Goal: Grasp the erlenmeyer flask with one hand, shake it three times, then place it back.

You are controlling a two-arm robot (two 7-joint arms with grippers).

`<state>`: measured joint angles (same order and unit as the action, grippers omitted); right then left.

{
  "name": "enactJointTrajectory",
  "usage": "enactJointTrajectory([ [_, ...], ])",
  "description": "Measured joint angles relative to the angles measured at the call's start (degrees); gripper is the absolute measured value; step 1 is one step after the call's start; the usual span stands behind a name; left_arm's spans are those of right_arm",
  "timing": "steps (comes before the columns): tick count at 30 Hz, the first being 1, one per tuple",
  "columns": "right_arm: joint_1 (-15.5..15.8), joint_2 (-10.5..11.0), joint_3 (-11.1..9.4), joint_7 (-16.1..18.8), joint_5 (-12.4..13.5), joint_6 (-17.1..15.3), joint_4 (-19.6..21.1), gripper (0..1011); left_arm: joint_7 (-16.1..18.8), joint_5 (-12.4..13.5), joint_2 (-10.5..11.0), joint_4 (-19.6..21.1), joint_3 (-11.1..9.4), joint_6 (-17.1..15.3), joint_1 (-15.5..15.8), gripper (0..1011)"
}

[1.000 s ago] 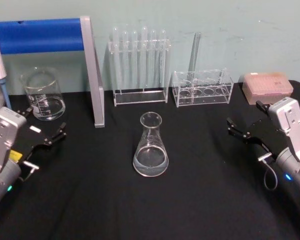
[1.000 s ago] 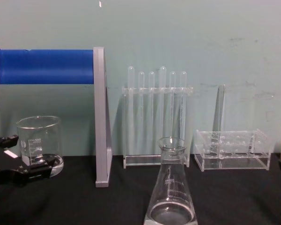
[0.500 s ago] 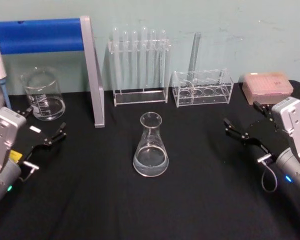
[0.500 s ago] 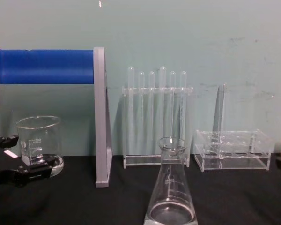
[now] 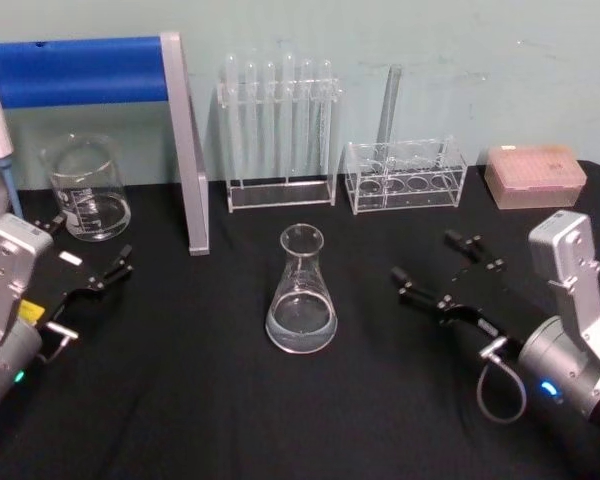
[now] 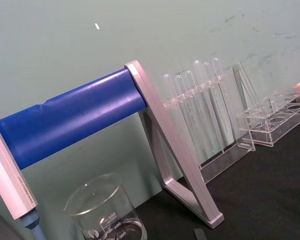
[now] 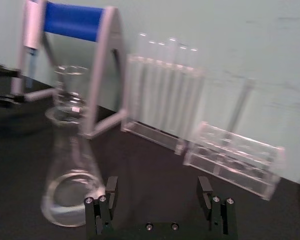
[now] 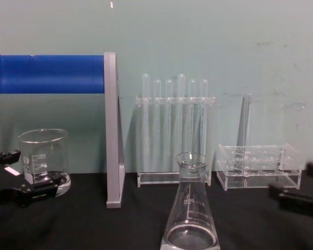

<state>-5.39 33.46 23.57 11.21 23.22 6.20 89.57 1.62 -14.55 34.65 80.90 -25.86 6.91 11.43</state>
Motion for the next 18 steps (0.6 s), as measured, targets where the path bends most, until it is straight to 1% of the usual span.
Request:
enactJointTrajectory([
  [3, 0.4, -0.7, 0.5, 2.9, 1.3, -0.1, 0.8, 1000, 0.0, 0.0, 0.0, 0.0, 0.0, 0.0, 0.0, 1000],
  [4, 0.4, -0.7, 0.5, 2.9, 1.3, -0.1, 0.8, 1000, 0.0, 0.0, 0.0, 0.0, 0.0, 0.0, 0.0, 1001],
  [6, 0.5, -1.3, 0.7, 4.9, 2.3, -0.2, 1.1, 1000, 0.0, 0.0, 0.0, 0.0, 0.0, 0.0, 0.0, 1001],
  [8, 0.5, -1.5, 0.7, 5.5, 2.6, -0.3, 1.1, 1000, 0.0, 0.0, 0.0, 0.0, 0.0, 0.0, 0.0, 1001],
  [11, 0.3, -2.5, 0.8, 8.3, 4.4, -0.8, 1.0, 1000, 0.0, 0.0, 0.0, 0.0, 0.0, 0.0, 0.0, 1001],
  [14, -0.2, -3.4, 1.0, 10.0, 5.2, -1.2, 0.4, 1000, 0.0, 0.0, 0.0, 0.0, 0.0, 0.0, 0.0, 1001],
  [18, -1.2, -4.5, 1.5, 11.6, 5.1, -1.3, -0.9, 1000, 0.0, 0.0, 0.0, 0.0, 0.0, 0.0, 0.0, 1001],
])
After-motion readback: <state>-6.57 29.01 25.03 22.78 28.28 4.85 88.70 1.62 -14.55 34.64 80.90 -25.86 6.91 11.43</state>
